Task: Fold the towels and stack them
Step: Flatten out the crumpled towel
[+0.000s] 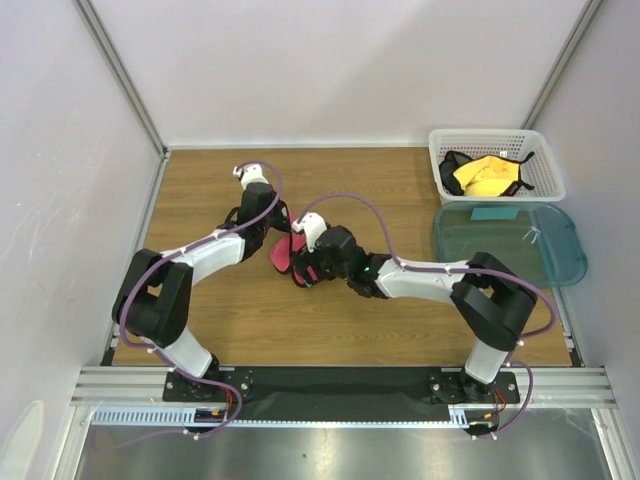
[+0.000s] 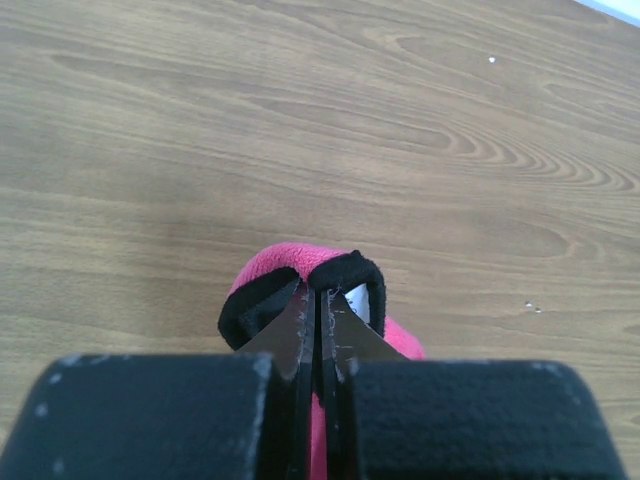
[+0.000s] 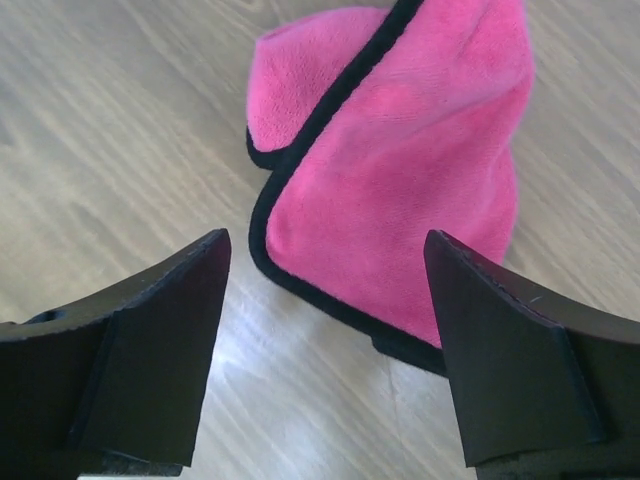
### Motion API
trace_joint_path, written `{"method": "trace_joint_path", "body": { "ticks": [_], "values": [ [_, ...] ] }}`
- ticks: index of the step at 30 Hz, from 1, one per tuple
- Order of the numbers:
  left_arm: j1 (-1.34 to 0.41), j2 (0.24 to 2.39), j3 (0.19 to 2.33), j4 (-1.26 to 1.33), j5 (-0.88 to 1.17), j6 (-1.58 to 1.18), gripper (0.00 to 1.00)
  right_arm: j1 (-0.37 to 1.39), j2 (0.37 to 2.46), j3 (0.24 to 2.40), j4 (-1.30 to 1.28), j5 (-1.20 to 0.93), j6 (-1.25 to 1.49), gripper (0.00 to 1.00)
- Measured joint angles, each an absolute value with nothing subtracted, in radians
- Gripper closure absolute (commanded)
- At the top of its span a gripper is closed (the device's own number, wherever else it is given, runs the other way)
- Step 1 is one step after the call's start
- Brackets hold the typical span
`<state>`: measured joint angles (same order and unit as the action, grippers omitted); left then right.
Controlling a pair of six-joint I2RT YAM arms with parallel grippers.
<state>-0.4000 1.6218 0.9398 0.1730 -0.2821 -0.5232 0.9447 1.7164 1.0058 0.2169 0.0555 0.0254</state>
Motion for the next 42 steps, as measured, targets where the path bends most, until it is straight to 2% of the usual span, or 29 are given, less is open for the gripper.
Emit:
{"method": "trace_joint_path", "body": {
  "ticks": [3, 13, 16, 19, 25, 27, 31, 37, 42],
  "values": [
    [-0.393, 1.623, 0.907, 0.202, -0.281, -0.533, 1.0, 0.983, 1.776, 1.027, 0.221, 0.117, 0.026, 0.22],
    [-0.382, 1.623, 0.804, 0.257, -0.277, -0.573, 0.99, 1.026, 1.866, 1.053, 0.208, 0.203, 0.029, 0.23],
    [-0.38, 1.623, 0.786, 0.282, -0.275, -0.58, 1.0, 1.039, 1.885, 1.081, 0.207, 0.227, 0.025, 0.27],
    [-0.38, 1.623, 0.763, 0.303, -0.274, -0.586, 1.0, 1.06, 1.9, 1.092, 0.206, 0.243, 0.023, 0.35],
    [-0.372, 1.623, 0.729, 0.326, -0.268, -0.588, 1.0, 1.093, 1.942, 1.113, 0.183, 0.274, 0.025, 0.38],
    [-0.369, 1.623, 0.722, 0.331, -0.262, -0.588, 1.0, 1.096, 1.963, 1.119, 0.181, 0.279, 0.025, 0.44],
    [-0.363, 1.621, 0.713, 0.335, -0.255, -0.588, 1.0, 1.095, 1.978, 1.125, 0.187, 0.292, 0.035, 0.47],
    [-0.356, 1.614, 0.704, 0.338, -0.241, -0.588, 1.0, 1.079, 1.983, 1.128, 0.188, 0.295, 0.06, 0.6],
    [-0.353, 1.608, 0.701, 0.339, -0.23, -0.588, 1.0, 1.051, 1.986, 1.128, 0.192, 0.278, 0.078, 0.82]
  ]
}}
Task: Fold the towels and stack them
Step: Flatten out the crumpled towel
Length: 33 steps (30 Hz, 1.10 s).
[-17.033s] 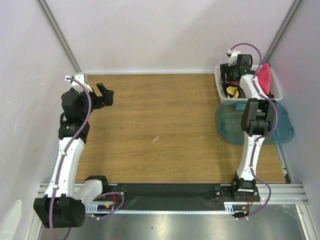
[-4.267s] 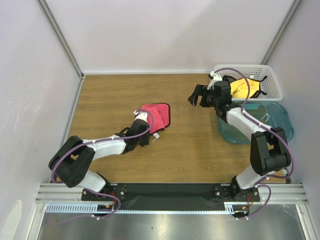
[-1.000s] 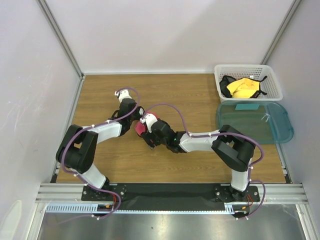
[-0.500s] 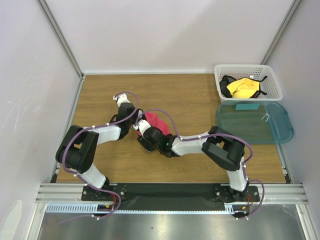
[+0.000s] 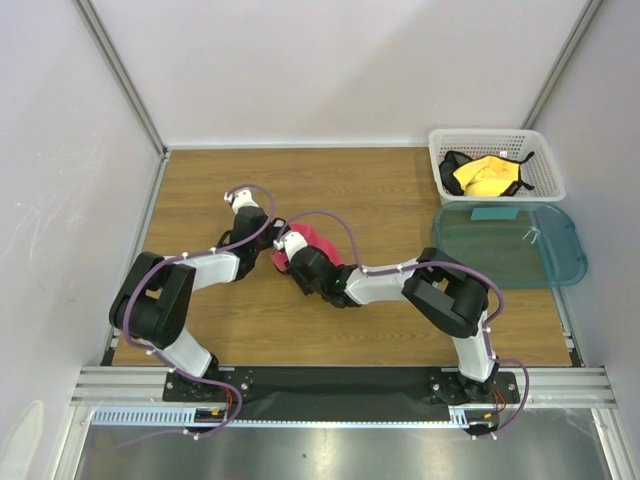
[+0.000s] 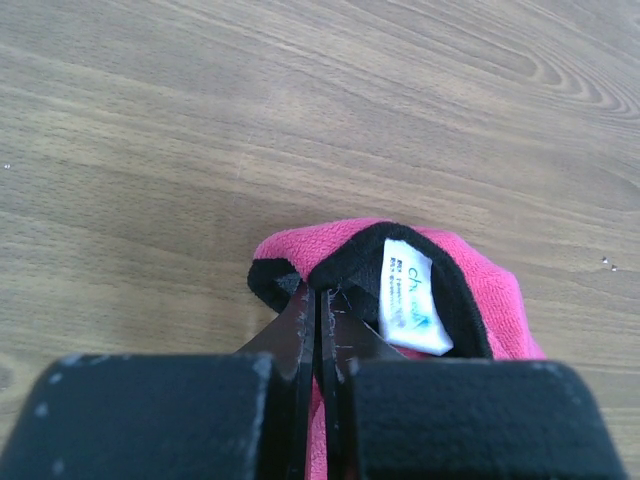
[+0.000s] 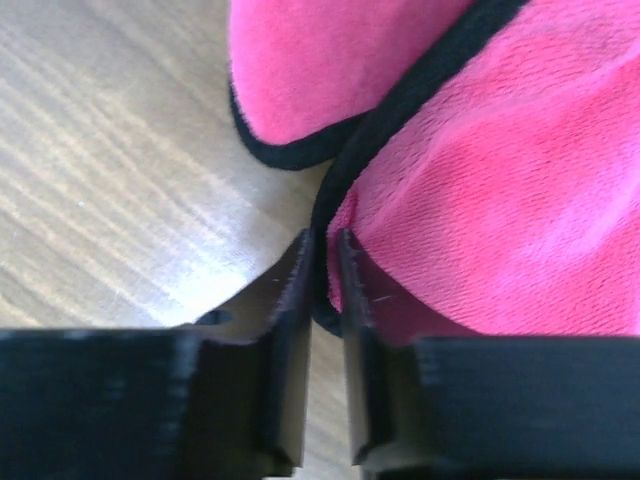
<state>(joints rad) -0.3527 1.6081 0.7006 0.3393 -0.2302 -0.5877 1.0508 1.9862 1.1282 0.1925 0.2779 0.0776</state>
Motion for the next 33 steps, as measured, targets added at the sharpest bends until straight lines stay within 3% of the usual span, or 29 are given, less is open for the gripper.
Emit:
{"method": "trace_joint_path", "body": {
  "ticks": [1, 2, 10, 15, 23, 33],
  "values": [
    [-0.352, 1.607, 0.701, 0.339, -0.229, -0.588, 0.99, 1.044, 1.986, 1.128, 0.192, 0.269, 0.081, 0.88],
    [-0.352, 1.607, 0.701, 0.34, -0.228, -0.587, 1.0, 1.036, 1.986, 1.128, 0.193, 0.26, 0.083, 1.0],
    [-0.35, 1.588, 0.701, 0.332, -0.208, -0.583, 1.0, 1.005, 1.959, 1.121, 0.163, 0.197, 0.091, 1.0],
    [-0.35, 1.528, 0.701, 0.307, -0.2, -0.574, 1.0, 0.975, 1.816, 1.084, 0.105, 0.157, 0.097, 1.0],
    [-0.35, 1.272, 0.701, 0.2, -0.199, -0.529, 1.0, 0.876, 1.499, 1.079, 0.062, 0.128, 0.097, 1.0],
    [-0.406, 0.9, 0.757, -0.077, -0.192, -0.486, 1.0, 0.825, 1.259, 1.087, -0.093, 0.086, 0.117, 1.0]
  ]
}}
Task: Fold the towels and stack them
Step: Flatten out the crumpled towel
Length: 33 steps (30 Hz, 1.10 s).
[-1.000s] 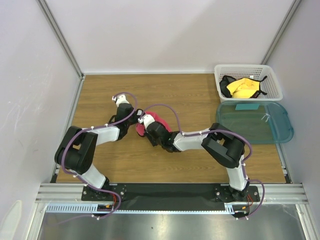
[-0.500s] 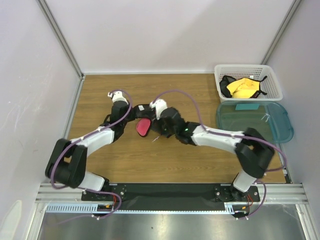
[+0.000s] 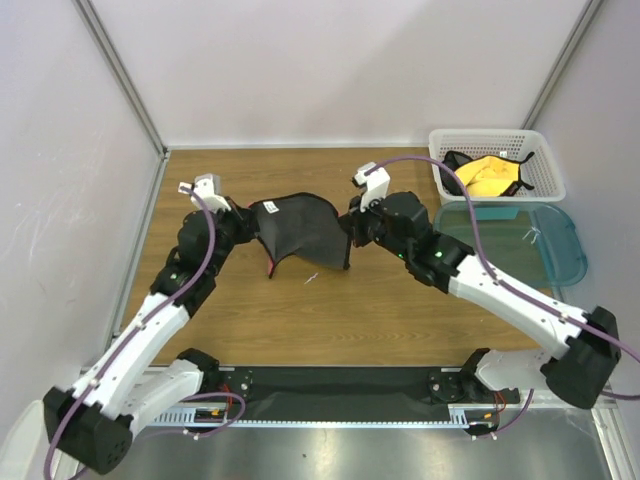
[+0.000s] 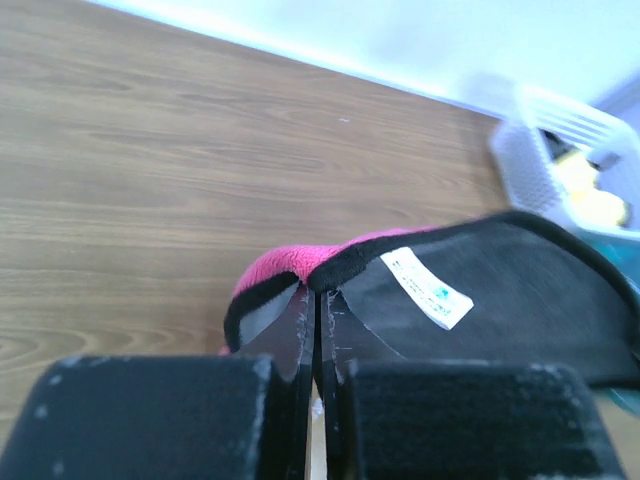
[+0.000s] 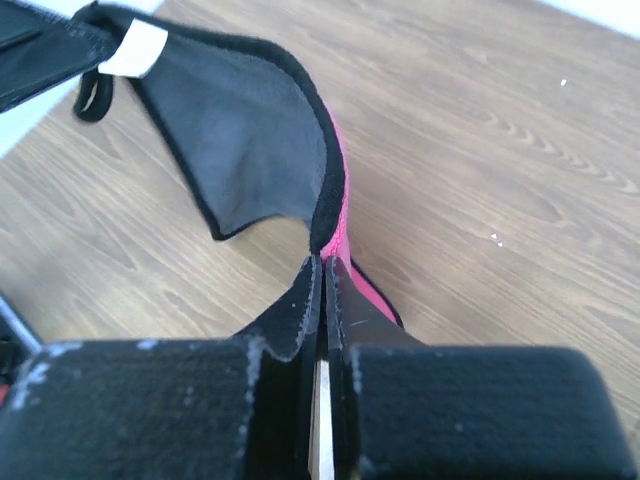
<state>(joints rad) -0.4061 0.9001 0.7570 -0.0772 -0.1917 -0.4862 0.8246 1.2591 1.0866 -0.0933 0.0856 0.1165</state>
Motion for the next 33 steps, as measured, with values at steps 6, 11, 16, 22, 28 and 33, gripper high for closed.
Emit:
{"method": "trace_joint_path", "body": {
  "ticks": [6, 11, 16, 22, 28, 33],
  "values": [
    [-0.508, 0.771, 0.884, -0.294, -0.197, -0.478, 1.0, 0.837, 1.15, 1.148, -0.221, 0.088, 0.144, 1.0],
    [-0.531, 0.733, 0.972, -0.422, -0.202, -0.48, 1.0, 0.842, 1.071, 1.208, -0.301, 0.089, 0.182, 1.0],
    [-0.531, 0.812, 0.991, -0.48, -0.214, -0.494, 1.0, 0.788, 1.077, 1.24, -0.346, 0.083, 0.223, 1.0],
    [-0.484, 0.983, 0.911, -0.437, -0.193, -0.516, 1.0, 0.622, 1.195, 1.156, -0.303, -0.03, 0.29, 1.0],
    [-0.43, 1.157, 0.88, -0.318, -0.189, -0.497, 1.0, 0.527, 1.394, 1.083, -0.187, -0.145, 0.311, 1.0],
    [-0.415, 1.368, 0.888, -0.137, -0.2, -0.461, 1.0, 0.427, 1.558, 1.063, -0.056, -0.223, 0.315, 1.0]
  ]
}}
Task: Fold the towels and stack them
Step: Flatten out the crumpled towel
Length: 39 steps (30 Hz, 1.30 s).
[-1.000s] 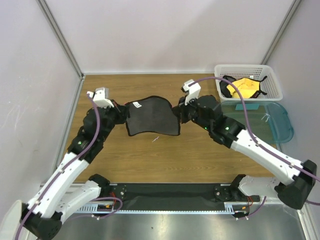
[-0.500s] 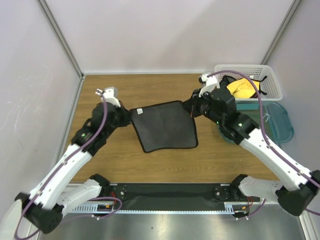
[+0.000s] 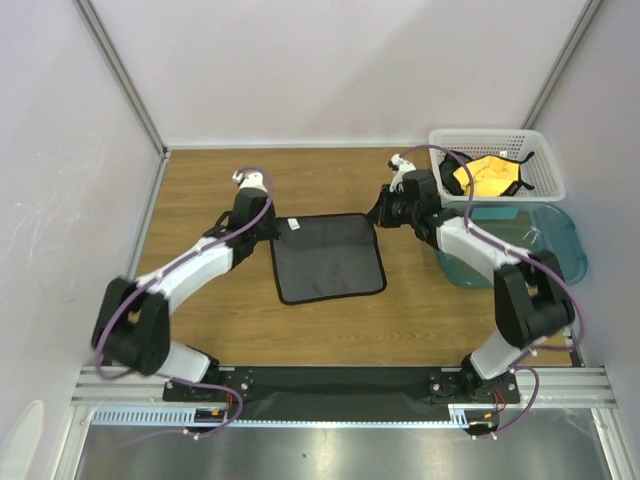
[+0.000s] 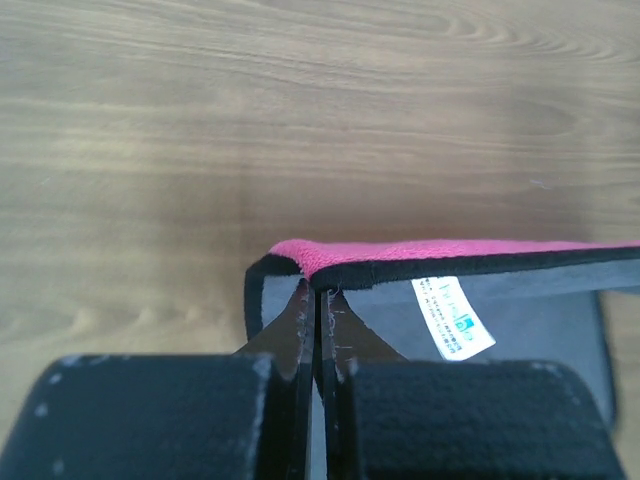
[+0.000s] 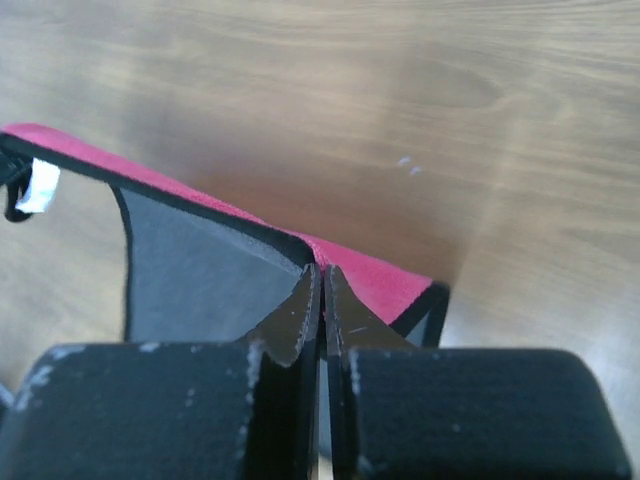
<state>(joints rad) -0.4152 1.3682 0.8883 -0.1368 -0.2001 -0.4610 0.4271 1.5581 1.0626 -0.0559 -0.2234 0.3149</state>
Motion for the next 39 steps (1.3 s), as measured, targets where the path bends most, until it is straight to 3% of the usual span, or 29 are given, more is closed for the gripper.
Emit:
{"method": "trace_joint_path", "body": {
  "ticks": [7, 15, 16, 17, 20, 21, 22, 24, 30, 39],
  "values": [
    [-0.389, 1.674, 1.04, -0.013, -0.201, -0.4, 1.0, 0.323, 1.836, 1.16, 0.081, -0.332, 0.287, 1.0],
    [-0.36, 1.876, 1.222, 0.048, -0.199, -0.332, 0.99, 0.276, 2.028, 1.29, 0.167, -0.382, 0.258, 1.0],
    [-0.359, 1.898, 1.245, 0.05, -0.199, -0.327, 0.96, 0.27, 2.042, 1.304, 0.173, -0.382, 0.255, 0.96],
    [-0.358, 1.916, 1.264, 0.051, -0.199, -0.319, 0.94, 0.264, 2.055, 1.319, 0.178, -0.383, 0.252, 0.89],
    [-0.356, 1.979, 1.337, 0.043, -0.199, -0.282, 0.64, 0.249, 2.091, 1.373, 0.172, -0.382, 0.233, 0.63],
    [-0.355, 1.996, 1.361, 0.035, -0.199, -0.269, 0.44, 0.244, 2.1, 1.392, 0.167, -0.381, 0.224, 0.57],
    [-0.353, 2.009, 1.381, 0.03, -0.199, -0.254, 0.3, 0.241, 2.104, 1.41, 0.156, -0.38, 0.212, 0.48],
    [-0.348, 2.023, 1.414, 0.015, -0.205, -0.233, 0.13, 0.237, 2.109, 1.448, 0.133, -0.375, 0.193, 0.38],
    [-0.342, 2.017, 1.503, -0.029, -0.241, -0.179, 0.06, 0.232, 2.096, 1.545, 0.068, -0.346, 0.155, 0.3],
    [-0.342, 1.805, 1.442, -0.033, -0.152, -0.19, 0.06, 0.244, 1.917, 1.501, 0.037, -0.348, 0.24, 0.26]
  ]
}}
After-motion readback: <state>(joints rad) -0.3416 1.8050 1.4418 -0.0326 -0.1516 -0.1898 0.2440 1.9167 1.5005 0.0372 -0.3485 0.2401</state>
